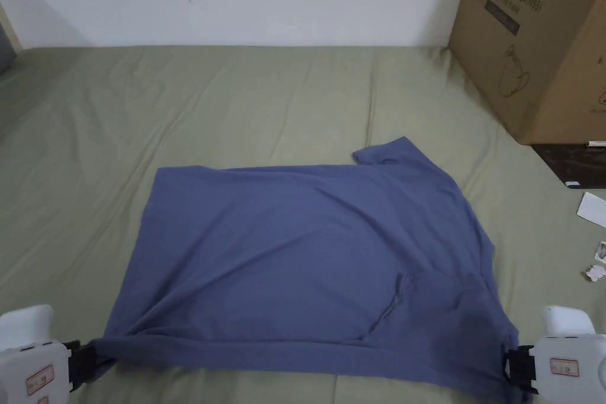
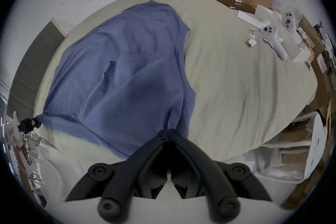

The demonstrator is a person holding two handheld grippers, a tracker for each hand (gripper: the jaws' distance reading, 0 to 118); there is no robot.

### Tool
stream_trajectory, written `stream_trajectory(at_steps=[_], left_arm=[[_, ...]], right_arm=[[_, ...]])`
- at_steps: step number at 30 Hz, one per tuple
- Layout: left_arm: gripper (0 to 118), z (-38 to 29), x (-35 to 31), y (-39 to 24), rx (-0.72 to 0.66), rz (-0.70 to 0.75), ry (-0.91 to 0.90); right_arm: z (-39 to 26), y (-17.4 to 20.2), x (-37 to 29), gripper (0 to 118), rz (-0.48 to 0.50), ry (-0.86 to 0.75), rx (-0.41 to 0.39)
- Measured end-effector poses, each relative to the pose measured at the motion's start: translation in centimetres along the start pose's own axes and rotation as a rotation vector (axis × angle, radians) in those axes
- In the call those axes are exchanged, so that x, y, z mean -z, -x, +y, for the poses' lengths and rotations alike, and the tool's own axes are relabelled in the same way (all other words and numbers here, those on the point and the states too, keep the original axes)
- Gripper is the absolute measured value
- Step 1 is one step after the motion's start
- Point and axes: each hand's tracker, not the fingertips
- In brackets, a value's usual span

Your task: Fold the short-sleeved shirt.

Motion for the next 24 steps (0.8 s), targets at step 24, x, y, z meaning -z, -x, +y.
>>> stream_trajectory(at_steps=[24], left_arm=[[42,12.3,9.6,-3.1,0.165,0.076,0.064]], right_arm=[[17.9,2.5,4.6,0,-0.042,-0.080,0.035]])
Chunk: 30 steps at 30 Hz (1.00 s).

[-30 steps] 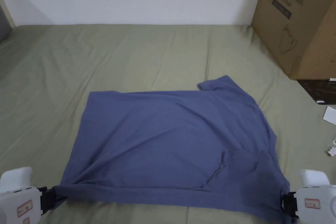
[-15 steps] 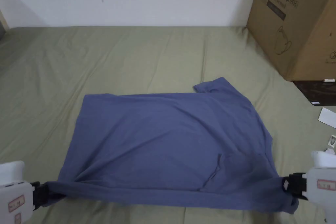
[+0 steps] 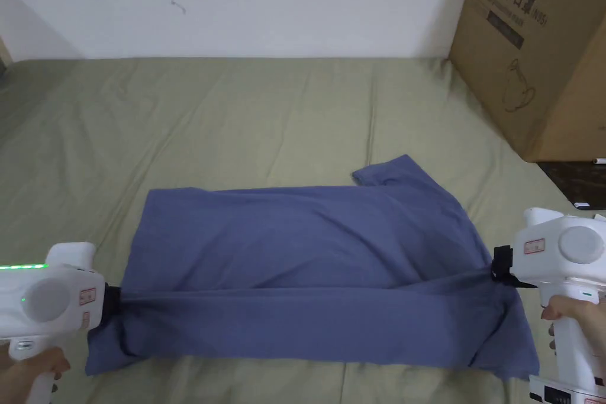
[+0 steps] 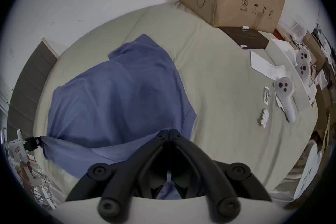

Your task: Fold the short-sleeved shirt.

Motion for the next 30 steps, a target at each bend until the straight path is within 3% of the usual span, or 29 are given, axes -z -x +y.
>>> stream_trajectory(at_steps=[1,3,4,5,6,10,11,12,13,14,15,16,21,22,23,25,26,28,30], left_arm=[[70,-0.1,0.5,0.0,-0.004,0.020,0.024],[76,-0.3,0.9,0.5,-0.025,0.015,0.038],[86,-0.5,0.7,0.8,-0.041,0.005,0.045],[96,-0.8,0.1,0.9,-0.056,0.001,0.037],[96,-1.0,-0.7,1.1,-0.063,-0.011,0.027],[96,-2.1,-4.0,1.9,-0.092,-0.054,-0.006],[95,-2.5,-4.7,2.0,-0.095,-0.059,-0.014],[93,-3.0,-5.6,2.1,-0.102,-0.069,-0.024],[77,-3.6,-6.5,2.2,-0.115,-0.087,-0.044],[47,-4.3,-7.2,2.2,-0.136,-0.097,-0.070],[8,-5.3,-7.8,2.2,-0.152,-0.115,-0.082],[0,-6.3,-7.8,1.9,-0.155,-0.098,-0.074],[0,-9.7,-7.4,1.1,-0.115,-0.087,-0.039],[6,-9.8,-7.2,1.2,-0.124,-0.085,-0.040],[29,-9.9,-7.1,1.5,-0.148,-0.095,-0.055],[101,-9.6,-6.4,2.0,-0.175,-0.128,-0.051],[109,-9.5,-5.6,2.1,-0.169,-0.140,-0.050],[101,-9.4,-4.6,2.3,-0.164,-0.135,-0.042],[101,-9.3,-3.4,2.3,-0.163,-0.122,-0.006]], right_arm=[[0.1,0.3,0.5,7,-0.011,0.015,-0.016],[-0.3,0.8,0.7,19,-0.003,0.023,-0.046],[-0.5,1.1,0.5,35,-0.012,0.025,-0.069],[-0.7,1.4,0.3,61,-0.033,0.019,-0.082],[-0.9,1.5,-0.3,72,-0.048,-0.002,-0.100],[-2.0,1.8,-3.5,70,-0.026,-0.079,-0.128],[-2.6,1.7,-4.4,64,-0.013,-0.100,-0.126],[-3.1,2.0,-5.3,51,-0.001,-0.113,-0.121],[-3.7,2.3,-6.0,16,0.007,-0.122,-0.121],[-4.4,2.6,-6.6,0,0.021,-0.149,-0.123],[-5.6,2.2,-6.7,0,0.027,-0.219,-0.107],[-6.5,2.3,-6.8,0,0.045,-0.217,-0.108],[-10.4,2.7,-5.6,0,0.092,-0.128,-0.084],[-10.9,2.9,-5.6,0,0.088,-0.128,-0.091],[-11.4,2.9,-5.6,0,0.088,-0.121,-0.098],[-11.9,2.9,-5.3,0,0.093,-0.102,-0.096],[-12.1,2.8,-5.2,0,0.096,-0.094,-0.094],[-12.6,2.5,-5.0,0,0.096,-0.083,-0.086],[-12.9,2.1,-5.2,0,0.100,-0.079,-0.075]])
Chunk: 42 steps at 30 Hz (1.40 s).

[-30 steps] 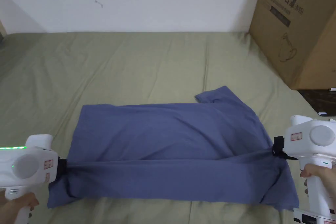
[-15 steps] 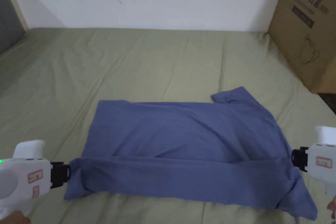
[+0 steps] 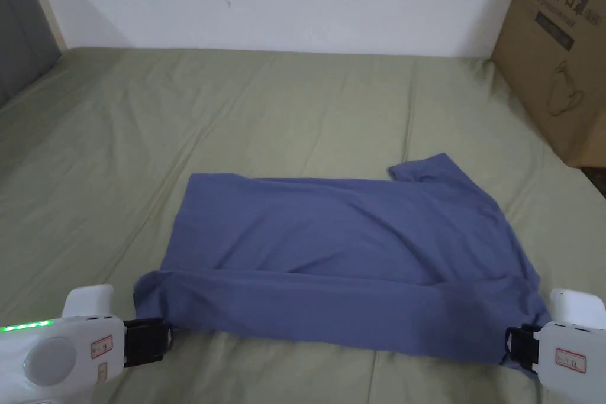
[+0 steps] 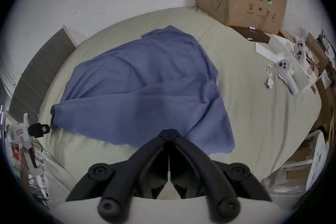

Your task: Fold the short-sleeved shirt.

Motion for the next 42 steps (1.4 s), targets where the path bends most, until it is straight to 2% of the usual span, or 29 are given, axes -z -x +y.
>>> stream_trajectory(at_steps=[1,3,4,6,7,10,13,14,16,20,21,22,23,24,25,28,30,32,38,40,42], left_arm=[[93,0.0,0.6,0.3,-0.004,0.002,0.004],[89,0.1,1.5,0.4,-0.022,-0.014,0.019],[77,0.2,1.7,0.4,-0.040,-0.021,0.014],[29,0.3,1.9,0.2,0.009,0.061,-0.011],[10,0.3,1.9,0.1,0.013,0.009,0.002],[8,0.7,1.1,0.2,0.007,-0.004,0.007],[8,0.7,0.8,0.0,0.013,-0.010,-0.001],[8,0.8,0.8,-0.1,0.013,-0.008,0.000],[8,0.7,0.8,-0.2,0.006,-0.009,0.001],[8,0.6,0.7,-0.7,0.025,0.004,0.002],[8,0.7,0.7,-0.7,0.035,0.007,0.006],[8,0.7,0.7,-0.7,0.037,0.007,0.010],[8,0.7,0.6,-0.7,0.037,0.007,0.010],[8,0.7,0.5,-0.7,0.035,0.005,0.010],[8,0.8,0.4,-0.6,0.032,0.004,0.011],[8,1.2,-0.3,-0.5,0.025,0.002,0.009],[8,1.6,-0.8,-0.5,0.041,0.013,0.011],[8,1.8,-1.7,-0.7,0.085,0.028,-0.001],[8,0.8,-4.2,0.5,0.079,0.023,0.009],[8,-0.6,-4.6,0.4,0.139,0.047,0.038],[8,-2.1,-4.3,0.1,0.194,0.098,0.080]], right_arm=[[-0.2,-0.2,-0.1,0,0.004,0.002,0.010],[-0.4,-0.7,-0.1,0,0.002,0.009,0.024],[-0.5,-1.0,0.0,0,-0.012,0.009,0.030],[-0.8,-1.3,-0.2,0,-0.025,0.015,0.048],[-0.9,-1.6,-0.3,0,-0.022,0.017,0.061],[-1.0,-2.3,-0.5,0,-0.019,0.018,0.084],[-1.0,-2.4,-0.7,2,-0.056,0.007,0.070],[-0.9,-2.4,-0.7,20,-0.070,0.004,0.064],[-0.6,-2.8,0.0,87,-0.088,0.015,0.057],[-0.6,-4.1,2.7,84,-0.103,0.045,0.095],[-0.7,-4.5,3.8,71,-0.124,0.094,0.110],[-1.2,-4.7,4.6,23,-0.119,0.108,0.125],[-1.8,-4.8,5.2,7,-0.114,0.098,0.105],[-2.2,-4.6,5.3,7,-0.166,0.092,0.109],[-2.3,-4.1,4.4,7,-0.125,0.064,0.126],[-1.5,-3.7,2.6,7,-0.107,0.043,0.071],[-0.9,-4.0,1.1,7,-0.129,0.039,0.039],[-0.3,-4.5,-0.2,7,-0.115,0.028,0.040],[-0.7,-6.4,-3.5,7,-0.082,0.050,0.026],[-1.8,-7.1,-3.9,7,-0.053,0.071,0.058],[-3.3,-7.3,-3.6,7,-0.077,0.116,0.025]])
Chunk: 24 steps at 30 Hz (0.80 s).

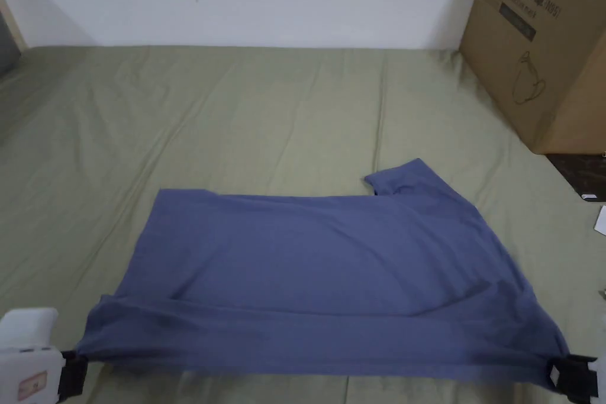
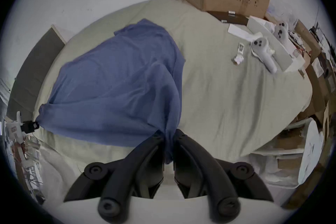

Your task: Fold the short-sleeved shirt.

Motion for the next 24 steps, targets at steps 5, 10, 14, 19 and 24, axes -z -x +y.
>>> stream_trajectory(at_steps=[5,10,14,19,24], left_arm=[[13,-2.4,2.0,-0.4,-0.006,0.021,0.063],[110,-1.7,0.3,0.3,-0.047,0.036,0.041],[101,0.3,-2.5,1.0,-0.163,-0.056,-0.062],[1,3.7,-2.1,-0.8,-0.131,-0.105,-0.081],[0,5.3,1.0,-3.0,-0.112,-0.078,-0.057]], right_arm=[[-2.6,0.0,1.9,7,0.003,0.077,0.002],[-1.4,0.3,0.9,84,-0.048,0.054,-0.011],[0.9,1.1,-1.7,84,-0.026,-0.035,-0.032],[4.7,2.4,-1.9,0,0.049,-0.106,-0.022],[5.7,4.3,1.9,0,0.061,-0.050,0.008]])
